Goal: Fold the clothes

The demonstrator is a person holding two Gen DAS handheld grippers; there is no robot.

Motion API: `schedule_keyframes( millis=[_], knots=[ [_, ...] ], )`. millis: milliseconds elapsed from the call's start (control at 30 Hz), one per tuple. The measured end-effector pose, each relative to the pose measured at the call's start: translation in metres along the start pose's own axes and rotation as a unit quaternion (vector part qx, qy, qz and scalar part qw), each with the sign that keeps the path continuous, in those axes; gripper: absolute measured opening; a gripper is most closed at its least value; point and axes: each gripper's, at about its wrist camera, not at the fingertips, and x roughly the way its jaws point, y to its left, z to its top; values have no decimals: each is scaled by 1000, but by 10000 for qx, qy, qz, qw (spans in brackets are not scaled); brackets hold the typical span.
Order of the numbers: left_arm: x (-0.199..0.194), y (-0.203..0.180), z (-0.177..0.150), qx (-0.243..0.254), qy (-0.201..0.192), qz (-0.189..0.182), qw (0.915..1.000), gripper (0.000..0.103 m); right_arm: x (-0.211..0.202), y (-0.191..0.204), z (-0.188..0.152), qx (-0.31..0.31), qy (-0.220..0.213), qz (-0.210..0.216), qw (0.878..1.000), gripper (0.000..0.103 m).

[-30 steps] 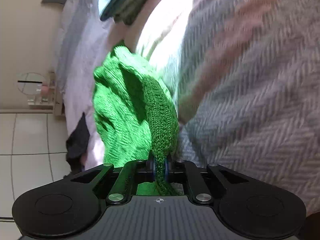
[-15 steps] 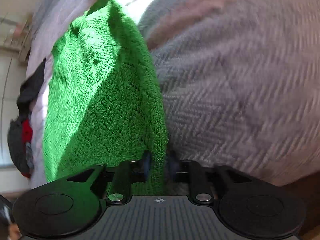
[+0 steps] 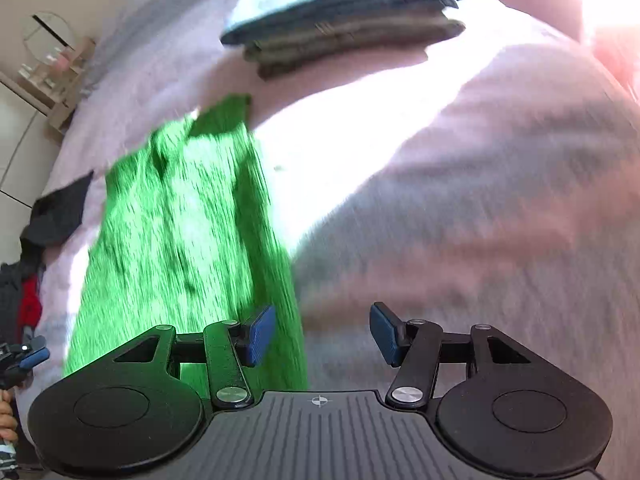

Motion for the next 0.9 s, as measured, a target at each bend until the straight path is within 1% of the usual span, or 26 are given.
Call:
schedule_keyframes(
  millis=[100,167,300,367,433,500,600,700,733,767,800,833,867,900],
  knots=[
    [39,-6,42,205,-18,-192,9996,39,27,10,43,-58,-194,162,9997,56],
    [65,-5,68,234,-29,-294,9993,39,51,18,72,-64,-259,269,9993,56],
    [112,3,114,158,-89,-478,9987,38,102,33,115,-2,-193,551,9983,56],
    [133,7,133,139,-53,-665,9977,36,128,40,134,40,-167,616,9980,56],
    [152,9,145,108,-21,-898,9959,36,150,45,148,57,-196,640,9977,56],
    [174,10,155,55,91,-1159,9932,36,168,48,160,136,-239,680,9973,56],
    [206,9,162,-32,252,-1300,9912,37,191,44,173,443,-274,822,9952,56],
    [233,8,166,-357,323,-1519,9872,36,215,38,181,827,-213,1059,9907,56],
    [240,7,167,-431,350,-1610,9854,28,222,36,182,953,-169,1174,9884,56],
    [244,5,168,-459,385,-1710,9834,16,229,35,183,1028,-122,1287,9863,49],
    [245,1,169,-432,355,-1723,9835,5,233,37,183,1021,-68,1398,9849,29],
    [243,-4,169,-354,264,-1656,9852,5,236,39,182,993,-41,1419,9849,10],
    [235,-9,170,-226,70,-1572,9873,5,233,42,181,912,-135,1306,9871,7],
    [221,-15,170,-52,-216,-1472,9889,5,223,45,180,799,-357,1199,9889,6]
  ],
)
